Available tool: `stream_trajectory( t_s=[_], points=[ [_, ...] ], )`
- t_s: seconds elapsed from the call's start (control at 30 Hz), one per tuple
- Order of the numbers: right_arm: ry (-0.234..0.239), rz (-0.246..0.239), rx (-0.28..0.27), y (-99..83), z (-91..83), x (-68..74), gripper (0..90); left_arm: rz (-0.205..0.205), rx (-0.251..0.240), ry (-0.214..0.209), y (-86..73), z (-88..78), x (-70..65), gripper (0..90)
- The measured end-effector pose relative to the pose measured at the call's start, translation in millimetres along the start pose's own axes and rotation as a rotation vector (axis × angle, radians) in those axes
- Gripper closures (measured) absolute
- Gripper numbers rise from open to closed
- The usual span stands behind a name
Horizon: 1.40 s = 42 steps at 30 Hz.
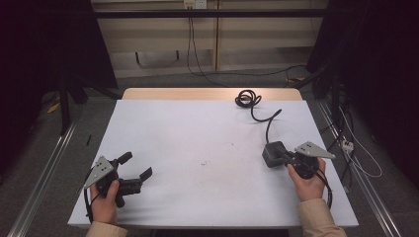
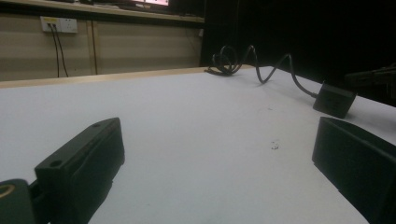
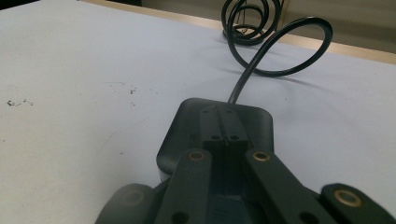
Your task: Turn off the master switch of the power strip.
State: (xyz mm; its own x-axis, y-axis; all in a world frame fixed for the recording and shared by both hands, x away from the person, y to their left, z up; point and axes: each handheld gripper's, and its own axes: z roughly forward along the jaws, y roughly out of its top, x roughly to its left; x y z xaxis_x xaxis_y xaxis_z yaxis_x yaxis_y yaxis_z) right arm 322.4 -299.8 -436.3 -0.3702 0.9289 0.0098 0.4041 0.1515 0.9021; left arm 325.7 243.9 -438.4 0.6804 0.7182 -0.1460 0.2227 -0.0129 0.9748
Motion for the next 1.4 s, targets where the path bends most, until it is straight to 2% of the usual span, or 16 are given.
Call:
stream_trajectory(
  t_s=[0.43,0.77,1.4],
  points=[
    [0.004,0.013,-0.003,-0.3,-0.1,-0.7,90.0,0.002,0.001,0.0,0.0,0.2,0.7,2.2],
    [-0.001,-0.004,-0.001,0.4,0.0,0.5,90.0,0.001,0.002,0.0,0.0,0.1,1.0,2.2],
    [0.0,-0.008,-0.001,1.1,0.2,0.3,90.0,0.002,0.001,-0.002,0.2,0.1,1.7,2.1]
  ],
)
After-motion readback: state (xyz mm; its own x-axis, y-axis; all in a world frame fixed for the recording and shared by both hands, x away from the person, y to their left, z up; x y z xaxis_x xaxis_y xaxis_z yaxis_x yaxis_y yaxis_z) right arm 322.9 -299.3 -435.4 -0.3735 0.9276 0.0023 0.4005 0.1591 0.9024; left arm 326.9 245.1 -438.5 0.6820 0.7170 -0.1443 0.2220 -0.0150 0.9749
